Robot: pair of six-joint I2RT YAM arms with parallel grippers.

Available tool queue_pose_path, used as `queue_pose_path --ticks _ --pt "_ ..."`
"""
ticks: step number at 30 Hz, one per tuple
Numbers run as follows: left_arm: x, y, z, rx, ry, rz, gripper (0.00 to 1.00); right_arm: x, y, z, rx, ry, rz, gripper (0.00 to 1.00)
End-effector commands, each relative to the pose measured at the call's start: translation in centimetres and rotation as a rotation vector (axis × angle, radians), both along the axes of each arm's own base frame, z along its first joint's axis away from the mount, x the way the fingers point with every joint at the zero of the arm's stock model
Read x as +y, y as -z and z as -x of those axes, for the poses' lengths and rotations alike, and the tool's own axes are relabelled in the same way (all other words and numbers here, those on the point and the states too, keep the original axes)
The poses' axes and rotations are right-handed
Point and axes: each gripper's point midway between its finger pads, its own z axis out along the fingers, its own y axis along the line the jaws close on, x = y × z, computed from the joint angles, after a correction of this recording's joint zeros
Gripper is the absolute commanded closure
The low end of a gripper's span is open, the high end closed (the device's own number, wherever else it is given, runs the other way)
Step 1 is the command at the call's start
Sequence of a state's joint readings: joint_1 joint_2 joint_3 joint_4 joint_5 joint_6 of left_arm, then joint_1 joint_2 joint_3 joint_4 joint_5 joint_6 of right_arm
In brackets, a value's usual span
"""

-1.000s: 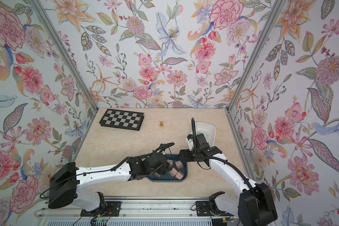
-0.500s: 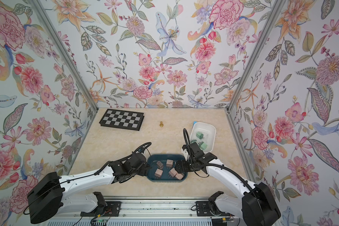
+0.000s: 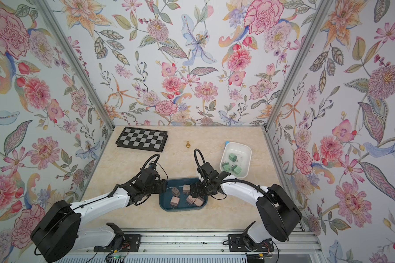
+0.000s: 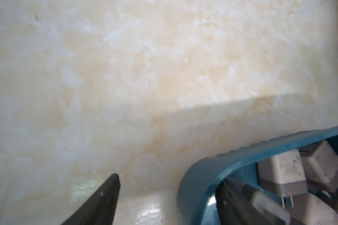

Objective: Place the plugs by color into the storage box
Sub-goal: Move the storage box to the center of the board.

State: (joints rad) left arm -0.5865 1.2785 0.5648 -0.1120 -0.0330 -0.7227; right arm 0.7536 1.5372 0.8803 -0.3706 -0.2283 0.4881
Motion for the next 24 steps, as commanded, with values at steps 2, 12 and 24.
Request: queue_pose_path --ticks 2,12,24 --pt "3.6 -0.9 -1.1 -0.025 -0.063 -0.053 0.22 5.3 -2.3 -3.1 -0.064 -0.025 -0.103 0.06" --pt "11.2 -2.0 -1.6 -0.023 -0.232 -0.088 0.22 8.4 -3.0 -6.5 -0.08 -0.003 -0.105 0.0" --pt "11.2 -4.3 -2.1 -0.085 -0.262 -0.002 0.14 -11.6 -7.3 -13.9 -0.181 0.327 0.084 0.0"
